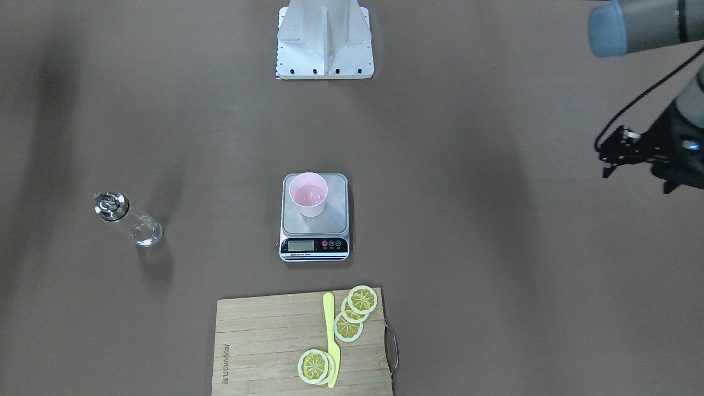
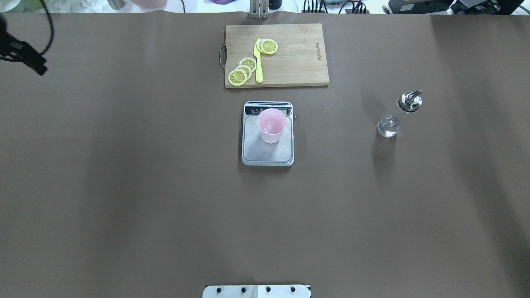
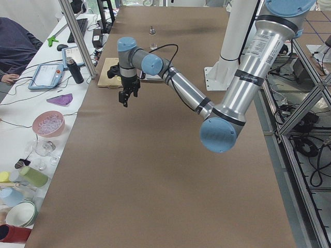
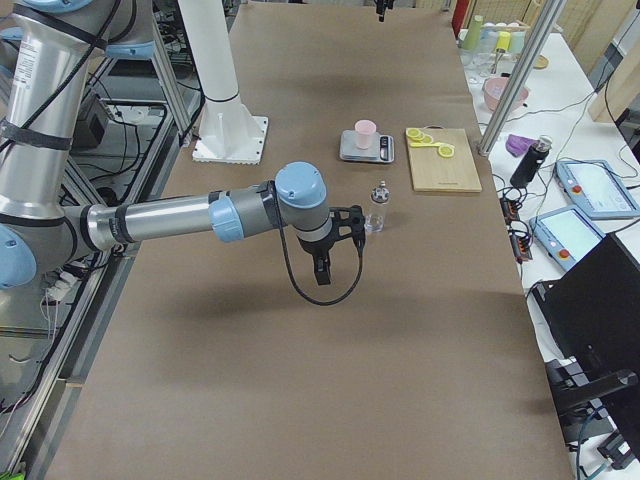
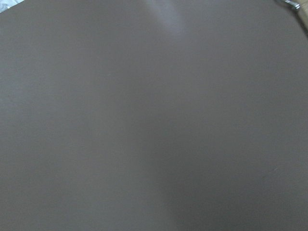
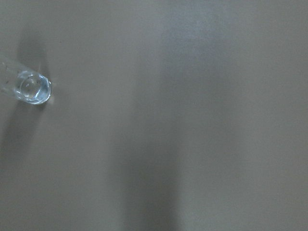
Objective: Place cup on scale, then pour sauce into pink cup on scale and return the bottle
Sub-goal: 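Withdraw the left arm away from the scale, then reach the right gripper to the glass sauce bottle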
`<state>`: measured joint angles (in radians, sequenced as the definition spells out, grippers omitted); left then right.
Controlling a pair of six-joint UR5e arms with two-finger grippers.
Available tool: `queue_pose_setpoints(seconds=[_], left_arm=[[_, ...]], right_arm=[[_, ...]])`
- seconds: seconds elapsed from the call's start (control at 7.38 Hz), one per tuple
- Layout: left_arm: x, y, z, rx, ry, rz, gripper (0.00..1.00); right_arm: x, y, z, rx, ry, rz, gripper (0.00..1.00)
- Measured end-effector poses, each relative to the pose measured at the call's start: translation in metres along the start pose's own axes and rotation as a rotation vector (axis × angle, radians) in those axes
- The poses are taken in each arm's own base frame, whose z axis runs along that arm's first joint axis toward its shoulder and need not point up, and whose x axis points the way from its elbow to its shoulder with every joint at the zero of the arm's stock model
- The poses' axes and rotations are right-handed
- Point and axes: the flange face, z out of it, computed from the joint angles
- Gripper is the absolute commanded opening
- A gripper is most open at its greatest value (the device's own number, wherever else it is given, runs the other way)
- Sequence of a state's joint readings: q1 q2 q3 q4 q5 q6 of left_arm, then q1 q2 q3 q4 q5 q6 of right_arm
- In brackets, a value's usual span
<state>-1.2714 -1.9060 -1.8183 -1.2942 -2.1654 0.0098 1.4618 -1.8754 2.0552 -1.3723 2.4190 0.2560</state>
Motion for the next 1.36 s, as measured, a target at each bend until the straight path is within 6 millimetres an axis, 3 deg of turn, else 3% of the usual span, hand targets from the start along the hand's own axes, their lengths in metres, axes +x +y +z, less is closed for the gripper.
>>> queue_pose_setpoints(seconds=[0.14,0.27,0.41,0.68,1.36], left_arm=[[-0.069,0.028,0.018,-0.049,-0.009,-0.034,0.98],[-0.120,0.053,0.031,-0.075,-0.014,-0.082,0.98],[-0.149,0.073,0.038,-0.068,-0.020,-0.109,0.98],[-0.165,0.089,0.045,-0.058,-0.025,-0.121,0.98],[-0.168,0.095,0.047,-0.058,-0.026,-0.119,0.98]], right_arm=[[-0.016,-0.002,0.008,0.007,-0.013,0.027,1.00],[-0.032,-0.004,0.017,0.015,-0.020,0.049,1.00],[-0.052,-0.005,0.028,0.027,-0.016,0.069,1.00],[-0.091,-0.003,0.057,0.058,0.005,0.103,1.00],[-0.168,0.022,0.134,0.201,0.113,0.131,1.00]])
